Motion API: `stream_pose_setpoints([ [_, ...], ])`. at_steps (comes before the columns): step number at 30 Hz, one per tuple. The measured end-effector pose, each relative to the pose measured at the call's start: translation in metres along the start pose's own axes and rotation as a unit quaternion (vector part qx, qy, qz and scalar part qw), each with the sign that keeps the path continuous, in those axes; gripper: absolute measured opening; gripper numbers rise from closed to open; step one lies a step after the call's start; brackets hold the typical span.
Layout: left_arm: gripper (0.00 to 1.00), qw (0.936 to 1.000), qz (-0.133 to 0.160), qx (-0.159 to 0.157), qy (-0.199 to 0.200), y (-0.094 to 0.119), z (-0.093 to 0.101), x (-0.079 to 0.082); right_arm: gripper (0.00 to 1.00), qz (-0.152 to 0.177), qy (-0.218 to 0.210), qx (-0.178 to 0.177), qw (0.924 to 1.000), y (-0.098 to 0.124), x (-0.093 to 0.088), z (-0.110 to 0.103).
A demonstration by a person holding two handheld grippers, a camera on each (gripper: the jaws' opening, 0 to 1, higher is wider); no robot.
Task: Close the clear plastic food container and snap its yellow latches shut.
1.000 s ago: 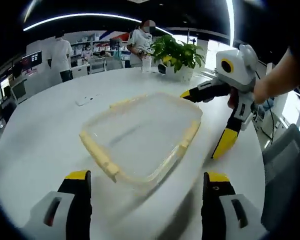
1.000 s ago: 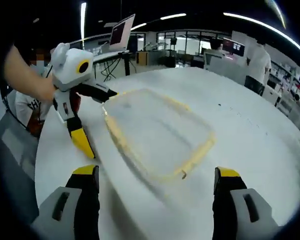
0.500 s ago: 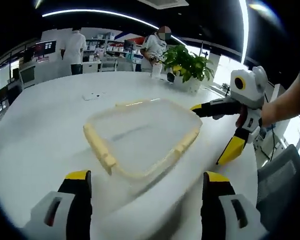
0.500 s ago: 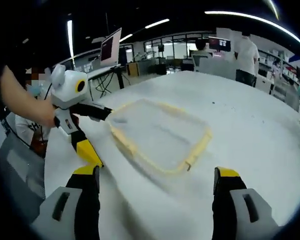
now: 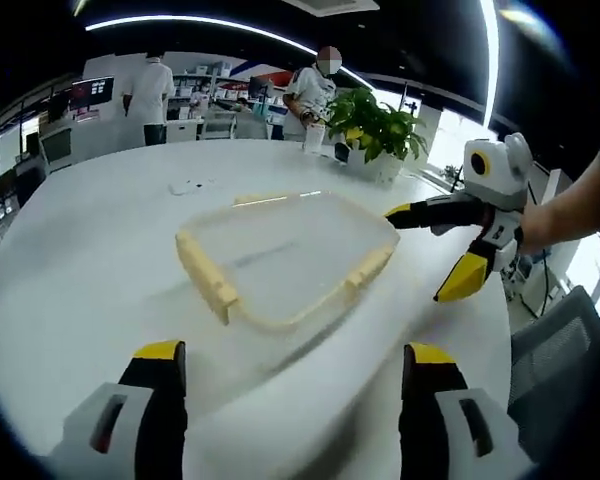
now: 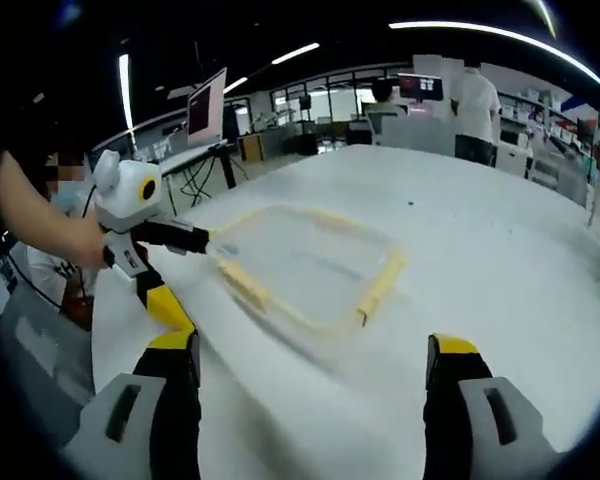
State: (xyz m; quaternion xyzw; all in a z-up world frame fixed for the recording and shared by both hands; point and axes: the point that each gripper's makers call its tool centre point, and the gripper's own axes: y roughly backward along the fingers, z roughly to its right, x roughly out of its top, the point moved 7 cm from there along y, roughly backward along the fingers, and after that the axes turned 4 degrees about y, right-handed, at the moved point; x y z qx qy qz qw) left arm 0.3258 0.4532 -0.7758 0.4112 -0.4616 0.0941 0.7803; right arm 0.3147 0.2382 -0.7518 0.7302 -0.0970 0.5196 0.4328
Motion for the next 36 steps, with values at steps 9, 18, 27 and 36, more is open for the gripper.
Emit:
stream_pose_setpoints([
  [9, 0.84, 0.9998, 0.006, 0.01, 0.015, 0.01, -0.005, -0.005, 0.9, 0.0, -0.005, -0.008, 1.0, 0.006, -0.003, -0.002],
  [18, 0.83, 0.9991, 0.016, 0.019, 0.035, 0.021, -0.002, -0.005, 0.85, 0.019, -0.015, -0.016, 0.9996, 0.019, -0.001, -0.008],
  [27, 0.81, 0.9984, 0.025, 0.02, 0.046, 0.038, 0.002, -0.008, 0.86, 0.027, -0.031, -0.025, 0.9988, 0.033, -0.004, -0.009],
  [36, 0.8, 0.9976, 0.03, 0.031, 0.054, 0.053, 0.002, -0.011, 0.86, 0.023, -0.03, -0.033, 0.9987, 0.046, -0.005, -0.006],
])
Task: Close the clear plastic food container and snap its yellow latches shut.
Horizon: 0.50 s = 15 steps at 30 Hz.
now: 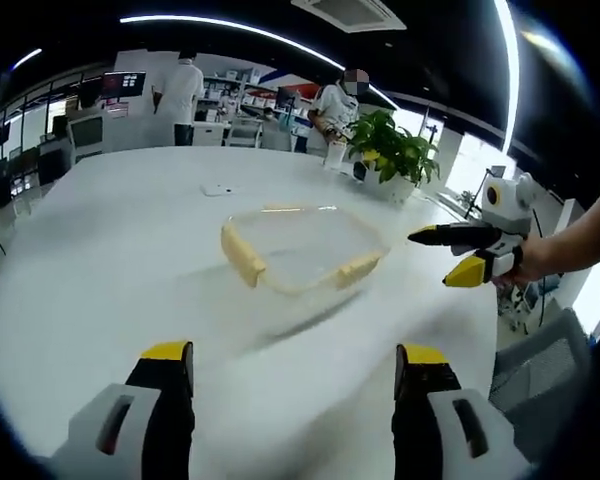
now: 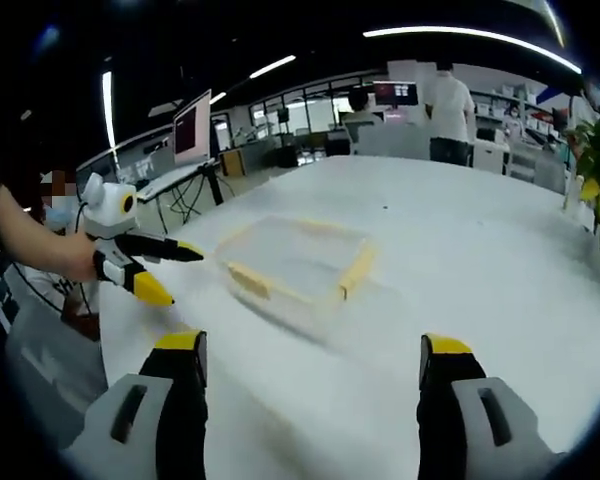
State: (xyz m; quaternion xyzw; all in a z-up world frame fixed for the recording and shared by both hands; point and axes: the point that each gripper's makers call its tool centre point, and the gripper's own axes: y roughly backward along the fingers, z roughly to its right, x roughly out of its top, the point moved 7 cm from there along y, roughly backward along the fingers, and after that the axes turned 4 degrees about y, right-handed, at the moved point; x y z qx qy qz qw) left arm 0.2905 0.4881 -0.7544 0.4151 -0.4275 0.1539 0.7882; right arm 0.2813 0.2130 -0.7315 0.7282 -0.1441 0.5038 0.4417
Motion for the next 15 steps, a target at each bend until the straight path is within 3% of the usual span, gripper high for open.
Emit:
stream_pose_setpoints([
  [8, 0.79, 0.9998, 0.011, 0.013, 0.004, 0.019, 0.0, -0.001, 0.84, 0.0, 0.001, -0.004, 1.0, 0.015, 0.001, -0.005],
  [15, 0.77, 0.9994, 0.025, 0.02, 0.012, 0.036, 0.001, -0.001, 0.83, 0.009, -0.028, -0.01, 0.9995, 0.028, 0.003, -0.003],
])
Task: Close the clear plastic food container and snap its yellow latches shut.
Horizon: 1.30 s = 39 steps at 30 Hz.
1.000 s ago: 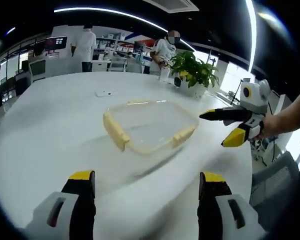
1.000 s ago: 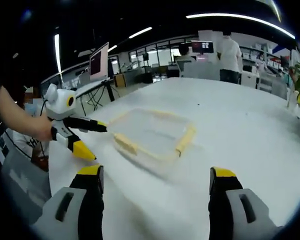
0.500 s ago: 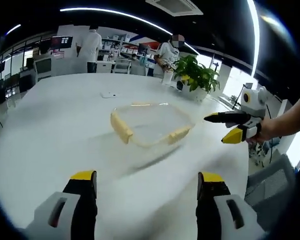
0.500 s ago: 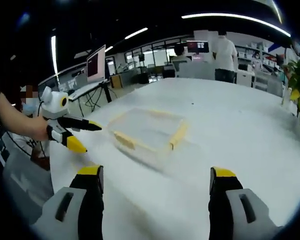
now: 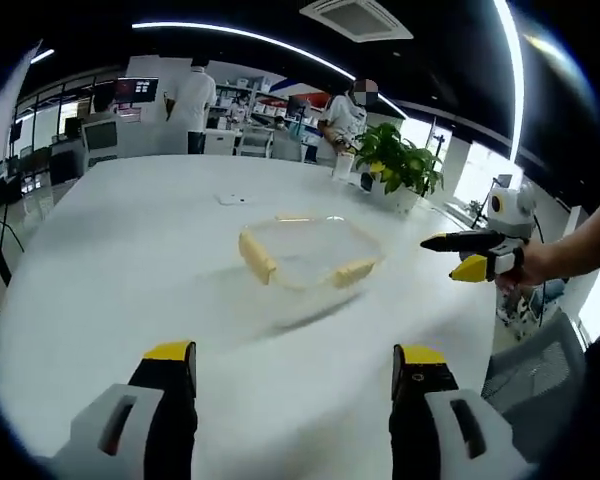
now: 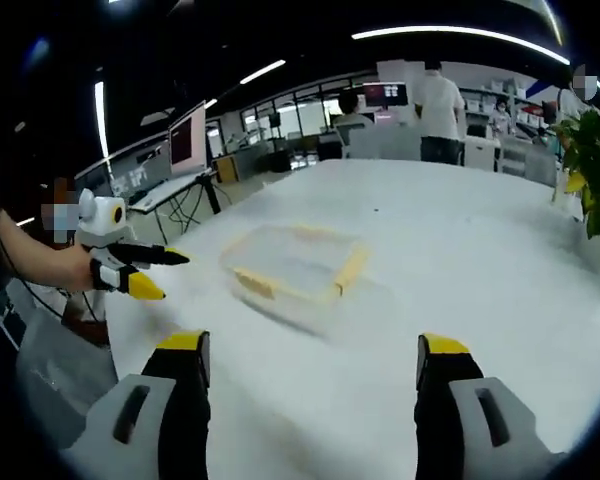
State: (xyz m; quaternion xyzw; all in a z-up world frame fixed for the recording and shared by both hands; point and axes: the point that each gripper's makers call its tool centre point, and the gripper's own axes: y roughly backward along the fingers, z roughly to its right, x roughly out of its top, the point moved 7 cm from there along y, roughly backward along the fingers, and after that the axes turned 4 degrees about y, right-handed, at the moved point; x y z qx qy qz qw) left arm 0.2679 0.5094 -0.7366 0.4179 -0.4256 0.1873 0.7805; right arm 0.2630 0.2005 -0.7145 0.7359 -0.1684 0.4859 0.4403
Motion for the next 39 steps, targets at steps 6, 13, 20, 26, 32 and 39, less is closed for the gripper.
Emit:
stream_pose_setpoints([
  [6, 0.76, 1.0, 0.006, 0.005, 0.001, 0.014, 0.004, 0.0, 0.82, 0.005, -0.004, -0.007, 1.0, 0.016, 0.002, 0.002],
  [13, 0.76, 0.9999, 0.007, 0.012, 0.009, 0.03, 0.008, -0.014, 0.81, 0.013, -0.005, -0.02, 0.9997, 0.039, -0.004, -0.001],
  [20, 0.76, 0.999, 0.017, 0.032, 0.025, 0.048, 0.004, -0.021, 0.83, 0.024, -0.006, -0.033, 0.9991, 0.057, -0.008, -0.005],
  [26, 0.76, 0.9986, 0.026, 0.036, 0.027, 0.064, 0.009, -0.022, 0.82, 0.024, -0.021, -0.029, 0.9991, 0.072, -0.019, -0.015],
  [32, 0.76, 0.9984, 0.03, 0.039, 0.027, 0.075, 0.016, -0.027, 0.81, 0.035, -0.047, -0.032, 0.9977, 0.082, -0.03, -0.025],
  [39, 0.76, 0.998, 0.035, 0.043, 0.032, 0.083, 0.018, -0.031, 0.82, 0.048, -0.052, -0.038, 0.9968, 0.088, -0.034, -0.03],
])
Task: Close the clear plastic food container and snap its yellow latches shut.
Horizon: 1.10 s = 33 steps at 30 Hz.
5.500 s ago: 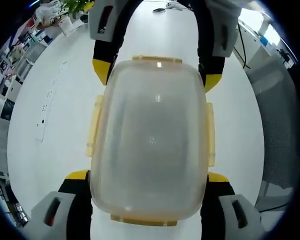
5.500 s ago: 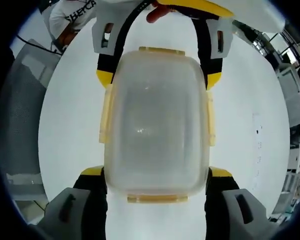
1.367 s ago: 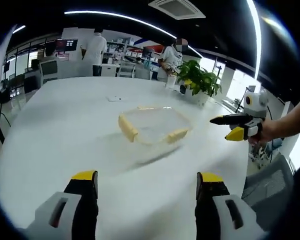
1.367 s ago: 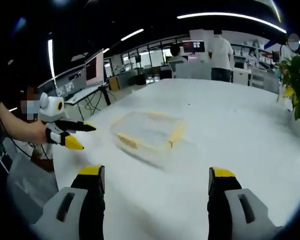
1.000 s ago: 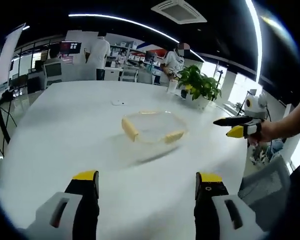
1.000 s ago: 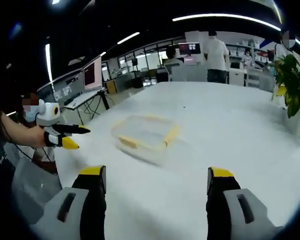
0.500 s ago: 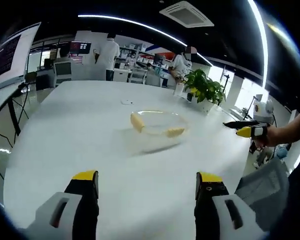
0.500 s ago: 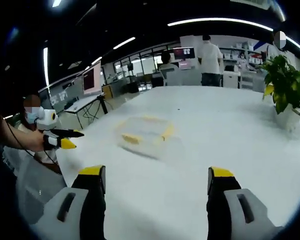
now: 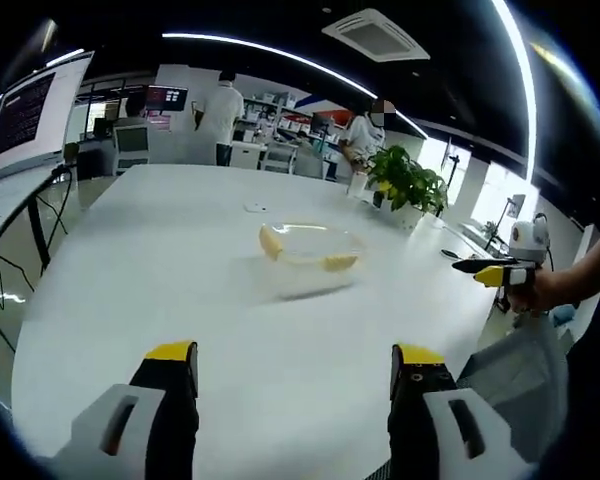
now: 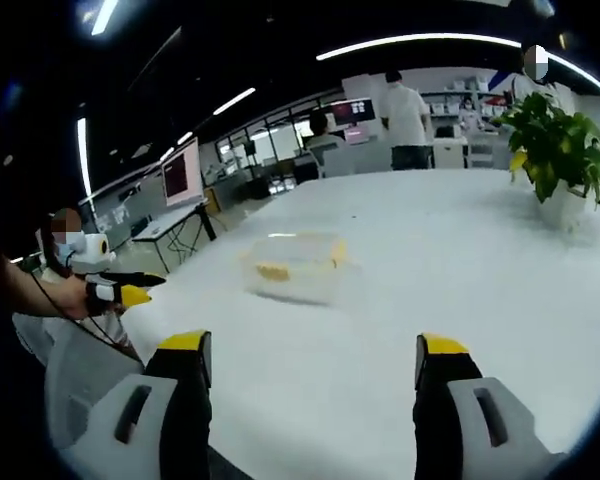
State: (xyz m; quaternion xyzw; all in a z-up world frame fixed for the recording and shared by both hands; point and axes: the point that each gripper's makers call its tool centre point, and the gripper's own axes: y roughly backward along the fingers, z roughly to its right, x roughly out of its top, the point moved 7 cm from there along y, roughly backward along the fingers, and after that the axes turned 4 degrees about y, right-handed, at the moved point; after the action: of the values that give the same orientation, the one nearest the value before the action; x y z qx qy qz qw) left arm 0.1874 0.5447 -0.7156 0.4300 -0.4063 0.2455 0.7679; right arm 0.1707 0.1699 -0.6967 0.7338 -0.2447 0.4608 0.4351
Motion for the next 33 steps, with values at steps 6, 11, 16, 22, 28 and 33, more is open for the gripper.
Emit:
stream_pose_setpoints([
  [6, 0.75, 1.0, 0.002, 0.006, 0.006, 0.006, 0.003, -0.007, 0.81, 0.006, -0.015, -0.005, 0.9999, 0.003, -0.002, -0.006],
  [11, 0.73, 0.9999, 0.006, 0.014, 0.005, 0.01, 0.005, -0.01, 0.79, 0.012, -0.003, -0.005, 0.9999, 0.002, -0.002, -0.01],
  [16, 0.72, 0.9997, 0.008, 0.022, 0.008, 0.011, 0.004, -0.015, 0.8, 0.011, -0.006, -0.003, 0.9999, 0.001, -0.009, -0.012],
  [22, 0.7, 0.9998, -0.001, 0.021, 0.001, 0.007, 0.007, -0.02, 0.79, -0.005, 0.001, 0.0, 1.0, -0.004, -0.015, -0.013],
  [28, 0.7, 0.9993, -0.028, 0.004, -0.023, 0.002, 0.014, -0.029, 0.78, -0.031, 0.025, 0.024, 0.9989, -0.008, -0.025, -0.022],
  [33, 0.69, 0.9988, -0.038, -0.002, -0.03, 0.001, 0.015, -0.031, 0.76, -0.045, 0.029, 0.027, 0.9982, -0.009, -0.028, -0.023],
])
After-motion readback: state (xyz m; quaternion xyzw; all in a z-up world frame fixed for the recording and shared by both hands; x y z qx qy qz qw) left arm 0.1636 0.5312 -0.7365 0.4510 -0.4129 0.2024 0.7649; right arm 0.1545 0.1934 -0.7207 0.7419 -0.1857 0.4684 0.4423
